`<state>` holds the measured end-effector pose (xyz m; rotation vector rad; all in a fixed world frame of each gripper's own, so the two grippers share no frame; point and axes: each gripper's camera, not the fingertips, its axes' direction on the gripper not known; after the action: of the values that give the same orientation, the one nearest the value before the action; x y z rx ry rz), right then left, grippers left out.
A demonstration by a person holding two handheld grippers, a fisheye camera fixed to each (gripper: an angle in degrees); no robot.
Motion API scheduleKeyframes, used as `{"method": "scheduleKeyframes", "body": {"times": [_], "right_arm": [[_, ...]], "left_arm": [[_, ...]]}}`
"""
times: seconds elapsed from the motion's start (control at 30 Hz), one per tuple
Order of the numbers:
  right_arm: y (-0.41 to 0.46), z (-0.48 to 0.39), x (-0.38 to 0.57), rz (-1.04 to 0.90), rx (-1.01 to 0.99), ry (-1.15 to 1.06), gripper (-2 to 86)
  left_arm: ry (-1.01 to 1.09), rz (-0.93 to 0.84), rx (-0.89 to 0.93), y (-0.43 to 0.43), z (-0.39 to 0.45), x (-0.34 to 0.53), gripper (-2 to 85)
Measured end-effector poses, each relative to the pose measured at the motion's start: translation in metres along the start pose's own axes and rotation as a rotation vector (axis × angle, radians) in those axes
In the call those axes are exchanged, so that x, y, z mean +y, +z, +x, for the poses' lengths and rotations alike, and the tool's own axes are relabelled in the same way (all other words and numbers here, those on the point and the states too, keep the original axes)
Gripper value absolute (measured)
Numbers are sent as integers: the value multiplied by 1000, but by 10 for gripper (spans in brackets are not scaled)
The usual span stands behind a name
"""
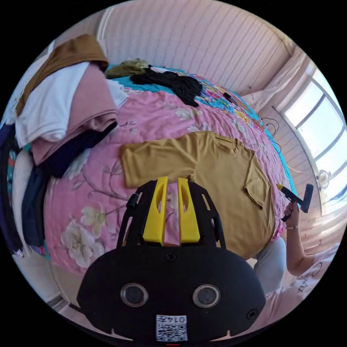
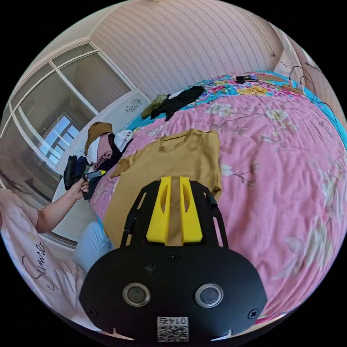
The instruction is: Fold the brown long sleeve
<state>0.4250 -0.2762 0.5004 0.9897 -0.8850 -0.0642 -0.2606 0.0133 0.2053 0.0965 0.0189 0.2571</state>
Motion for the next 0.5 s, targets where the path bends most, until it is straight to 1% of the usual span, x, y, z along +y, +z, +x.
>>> {"method": "scheduleKeyframes", "body": {"times": [0.07,0.13,0.17,0.23,0.33,0.4,0.47,0.5], "right_arm": [[65,-51,-38,-160,-106,-108,31],[114,-99,-66,-235,-136,-217,29],[148,-133,-83,-275,-147,-285,28],[198,-180,-106,-322,-179,-371,29],[279,-238,-142,-392,-275,-404,35],[328,-267,-156,-444,-254,-402,43],[388,-300,-161,-489,-152,-424,59],[401,-307,-161,-500,-128,-433,64]], "left_arm": [[-95,87,-55,-10,-37,21,52],[-148,125,-16,-9,-58,32,57],[-175,121,35,-4,-70,37,63],[-212,94,53,6,-85,42,72],[-238,70,-6,19,-104,51,75],[-277,72,12,26,-117,59,71],[-294,124,35,25,-130,73,60],[-299,129,46,25,-133,76,59]]}}
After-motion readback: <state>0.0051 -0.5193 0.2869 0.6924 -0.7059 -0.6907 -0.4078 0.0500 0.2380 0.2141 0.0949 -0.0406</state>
